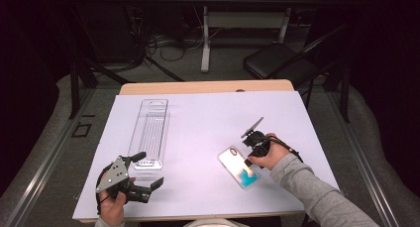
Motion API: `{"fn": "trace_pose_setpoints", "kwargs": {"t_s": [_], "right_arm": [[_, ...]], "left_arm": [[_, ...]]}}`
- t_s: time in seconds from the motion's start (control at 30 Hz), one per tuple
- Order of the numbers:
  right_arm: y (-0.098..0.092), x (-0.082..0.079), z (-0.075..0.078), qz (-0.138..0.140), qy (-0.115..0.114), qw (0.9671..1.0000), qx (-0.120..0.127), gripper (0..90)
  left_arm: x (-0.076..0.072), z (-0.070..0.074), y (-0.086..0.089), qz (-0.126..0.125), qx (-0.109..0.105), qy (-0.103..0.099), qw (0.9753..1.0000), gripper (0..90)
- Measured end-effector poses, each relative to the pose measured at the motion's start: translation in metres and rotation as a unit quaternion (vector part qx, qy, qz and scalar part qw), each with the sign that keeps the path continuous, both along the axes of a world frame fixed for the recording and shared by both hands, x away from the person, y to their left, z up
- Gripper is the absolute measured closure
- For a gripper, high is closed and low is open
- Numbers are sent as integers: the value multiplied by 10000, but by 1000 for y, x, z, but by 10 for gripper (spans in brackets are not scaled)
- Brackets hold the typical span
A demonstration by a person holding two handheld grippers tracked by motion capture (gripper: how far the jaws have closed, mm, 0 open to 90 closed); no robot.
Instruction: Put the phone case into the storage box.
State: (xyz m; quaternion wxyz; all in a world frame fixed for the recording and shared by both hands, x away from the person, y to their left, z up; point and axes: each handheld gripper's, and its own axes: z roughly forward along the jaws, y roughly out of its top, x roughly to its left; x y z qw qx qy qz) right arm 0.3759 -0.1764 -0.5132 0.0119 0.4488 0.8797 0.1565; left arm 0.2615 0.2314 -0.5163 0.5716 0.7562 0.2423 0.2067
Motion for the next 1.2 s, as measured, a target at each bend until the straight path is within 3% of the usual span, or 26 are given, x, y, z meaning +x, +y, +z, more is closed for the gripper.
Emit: {"fn": "trace_pose_setpoints", "kwargs": {"t_s": [0.13, 0.2, 0.27, 0.3, 0.47, 0.5, 0.53, 0.87, 0.97, 1.03, 1.13, 1.17, 1.2], "right_arm": [[1, 2, 0, 184, 153, 9993, -279, 744], [2, 1, -3, 172, 122, 9994, -269, 758], [2, 2, -2, 217, 211, 9987, -417, 770], [2, 1, -4, 210, 155, 9990, -356, 774], [2, 2, -3, 294, 379, 9969, -620, 786], [3, 2, -4, 236, 419, 9969, -619, 790], [3, 0, -7, 169, 305, 9983, -458, 791], [2, 2, -7, 284, 483, 9958, -723, 811], [2, 1, -9, 208, 476, 9968, -612, 814], [2, 1, -9, 245, 500, 9961, -687, 818], [2, -1, -15, 84, 327, 9986, -412, 825], [2, 0, -11, 119, 501, 9968, -605, 826], [1, 1, -12, 185, 475, 9969, -600, 827]], "left_arm": [[0, 0, 0, 0, 2, 3, 10000, 3], [0, 0, 0, 4, 3, 1, 10000, 3], [0, 0, 0, 3, 6, 1, 10000, 3], [0, 0, 0, 4, 7, 2, 10000, 3], [0, 0, 0, -8, 7, 9, 10000, 3], [0, 0, 0, -6, 10, 8, 10000, 3], [0, 0, 0, -6, 8, 7, 10000, 3], [0, 0, 0, -11, 8, 10, 10000, 3], [0, 0, 0, -10, 8, 11, 10000, 3], [0, 0, 0, 1, 2, 17, 10000, 3], [0, 0, -1, -7, 6, 18, 10000, 3], [0, -1, -1, -7, 4, 21, 10000, 3], [0, -1, -1, -20, -9, 21, 10000, 3]]}}
